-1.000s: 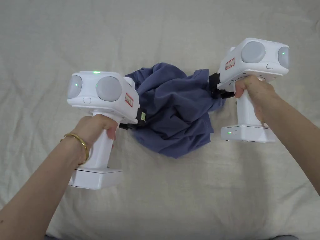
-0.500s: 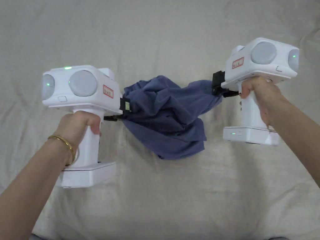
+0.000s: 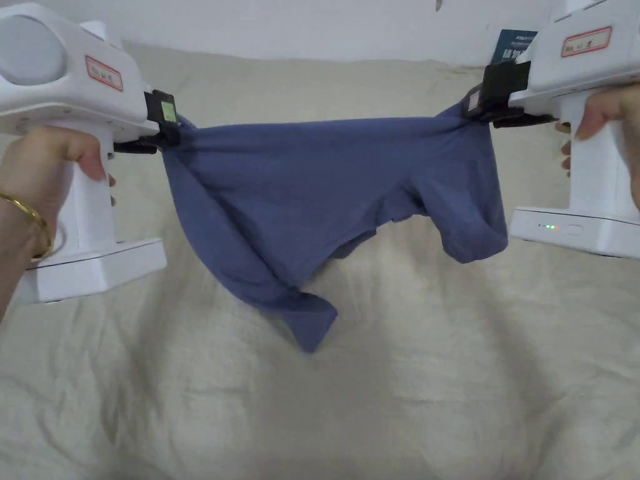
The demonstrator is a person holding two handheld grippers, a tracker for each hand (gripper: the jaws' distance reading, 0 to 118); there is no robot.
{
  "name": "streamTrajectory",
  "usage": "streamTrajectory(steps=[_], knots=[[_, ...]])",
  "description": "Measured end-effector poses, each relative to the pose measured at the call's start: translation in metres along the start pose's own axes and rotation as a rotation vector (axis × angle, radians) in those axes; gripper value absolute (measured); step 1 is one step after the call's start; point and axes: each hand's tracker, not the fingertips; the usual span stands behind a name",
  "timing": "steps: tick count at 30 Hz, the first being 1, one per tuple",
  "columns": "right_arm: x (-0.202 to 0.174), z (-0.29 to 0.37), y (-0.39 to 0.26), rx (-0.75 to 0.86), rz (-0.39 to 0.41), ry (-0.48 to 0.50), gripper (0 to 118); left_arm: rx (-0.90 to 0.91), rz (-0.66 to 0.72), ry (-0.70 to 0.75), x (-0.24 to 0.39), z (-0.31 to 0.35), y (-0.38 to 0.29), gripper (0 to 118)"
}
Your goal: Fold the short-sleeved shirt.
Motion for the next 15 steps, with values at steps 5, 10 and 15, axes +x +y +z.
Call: streamTrajectory(steps=[5,10,15], knots=[[-0.036,0.060,0.019,0.126,0.127,0.008,4,0.142,-0.117,0.024,0.024,0.056,0.031,0],[-0.057,0.105,0.050,0.213,0.164,0.020,4,0.249,-0.188,0.045,0.046,0.104,0.070,0],[-0.069,0.123,0.081,0.260,0.170,0.012,4,0.317,-0.300,0.116,0.066,0.126,0.113,0]])
